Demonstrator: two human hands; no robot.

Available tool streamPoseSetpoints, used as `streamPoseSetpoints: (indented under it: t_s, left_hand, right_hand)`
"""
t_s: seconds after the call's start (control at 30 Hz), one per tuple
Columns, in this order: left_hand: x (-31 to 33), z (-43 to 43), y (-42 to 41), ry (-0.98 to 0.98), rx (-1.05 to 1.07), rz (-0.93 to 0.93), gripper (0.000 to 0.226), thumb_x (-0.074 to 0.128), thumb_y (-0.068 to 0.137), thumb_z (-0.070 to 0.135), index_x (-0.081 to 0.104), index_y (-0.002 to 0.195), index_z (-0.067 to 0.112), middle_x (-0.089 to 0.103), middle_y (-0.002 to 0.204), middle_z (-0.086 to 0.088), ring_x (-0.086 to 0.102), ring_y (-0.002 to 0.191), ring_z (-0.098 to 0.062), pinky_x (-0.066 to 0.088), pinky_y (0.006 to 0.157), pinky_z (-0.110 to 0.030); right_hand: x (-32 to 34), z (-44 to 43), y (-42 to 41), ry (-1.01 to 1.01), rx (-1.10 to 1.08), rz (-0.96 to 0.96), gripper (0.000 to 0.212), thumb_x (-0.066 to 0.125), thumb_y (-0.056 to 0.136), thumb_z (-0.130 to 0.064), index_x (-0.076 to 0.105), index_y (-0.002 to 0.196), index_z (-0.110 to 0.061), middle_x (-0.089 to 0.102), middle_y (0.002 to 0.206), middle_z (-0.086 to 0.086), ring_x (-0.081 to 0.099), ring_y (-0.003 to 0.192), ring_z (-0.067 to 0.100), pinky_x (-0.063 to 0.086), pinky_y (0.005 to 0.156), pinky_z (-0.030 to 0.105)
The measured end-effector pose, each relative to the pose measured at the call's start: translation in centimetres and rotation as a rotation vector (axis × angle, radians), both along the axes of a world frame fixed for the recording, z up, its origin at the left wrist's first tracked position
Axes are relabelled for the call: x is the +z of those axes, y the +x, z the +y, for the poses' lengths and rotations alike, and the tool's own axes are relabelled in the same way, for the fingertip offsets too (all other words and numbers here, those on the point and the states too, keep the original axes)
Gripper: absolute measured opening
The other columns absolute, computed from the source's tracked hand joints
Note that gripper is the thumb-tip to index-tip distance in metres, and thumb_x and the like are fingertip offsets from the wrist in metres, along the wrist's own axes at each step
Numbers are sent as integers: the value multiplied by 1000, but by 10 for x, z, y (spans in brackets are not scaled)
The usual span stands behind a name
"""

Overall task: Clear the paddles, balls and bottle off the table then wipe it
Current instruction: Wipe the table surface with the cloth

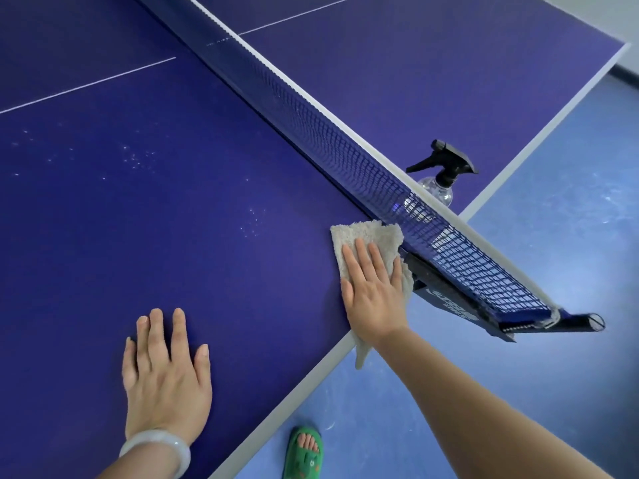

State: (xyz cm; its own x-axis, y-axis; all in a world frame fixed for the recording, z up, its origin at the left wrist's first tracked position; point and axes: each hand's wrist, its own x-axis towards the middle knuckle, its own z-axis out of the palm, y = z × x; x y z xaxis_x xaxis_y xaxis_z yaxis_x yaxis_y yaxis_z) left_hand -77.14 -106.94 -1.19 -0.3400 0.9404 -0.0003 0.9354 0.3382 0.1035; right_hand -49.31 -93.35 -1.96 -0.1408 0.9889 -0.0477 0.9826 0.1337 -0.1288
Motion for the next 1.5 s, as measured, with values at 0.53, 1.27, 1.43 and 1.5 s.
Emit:
streamPoseSetpoints:
  t_s: [0.53, 1.27, 1.43, 1.5]
  left_hand:
    - [4, 0, 2, -8, 2, 0, 69, 18, 96, 42, 34, 149, 2, 25, 156, -25, 22, 147, -38, 15, 120, -53]
    - [2, 3, -1, -10, 5, 0, 71, 10, 99, 47, 39, 147, 2, 30, 155, -22, 26, 146, -35, 19, 119, -53]
    - [1, 3, -2, -31, 3, -10, 65, 21, 97, 42, 36, 149, 4, 28, 156, -21, 22, 148, -34, 19, 119, -52]
    - [1, 2, -3, -43, 3, -5, 65, 21, 98, 42, 34, 150, 6, 27, 157, -20, 21, 148, -33, 18, 119, -51]
  right_hand:
    - [-3, -13, -19, -85, -179, -34, 58, 10, 100, -41, -2, 157, -32, -7, 165, -8, -9, 152, 21, -11, 111, 68]
    - [6, 17, -83, -65, 238, 54, 58, 10, 102, -40, -1, 158, -27, -6, 165, -6, -12, 151, 15, -20, 118, 37]
    - [7, 38, -29, -54, 174, 127, 55, 20, 103, -38, 10, 157, -33, 0, 164, -14, -8, 150, 7, 2, 123, 37]
    - [9, 60, -22, -47, 15, 110, 55, 24, 104, -34, 12, 157, -30, 4, 165, -9, -2, 151, 11, 7, 123, 41]
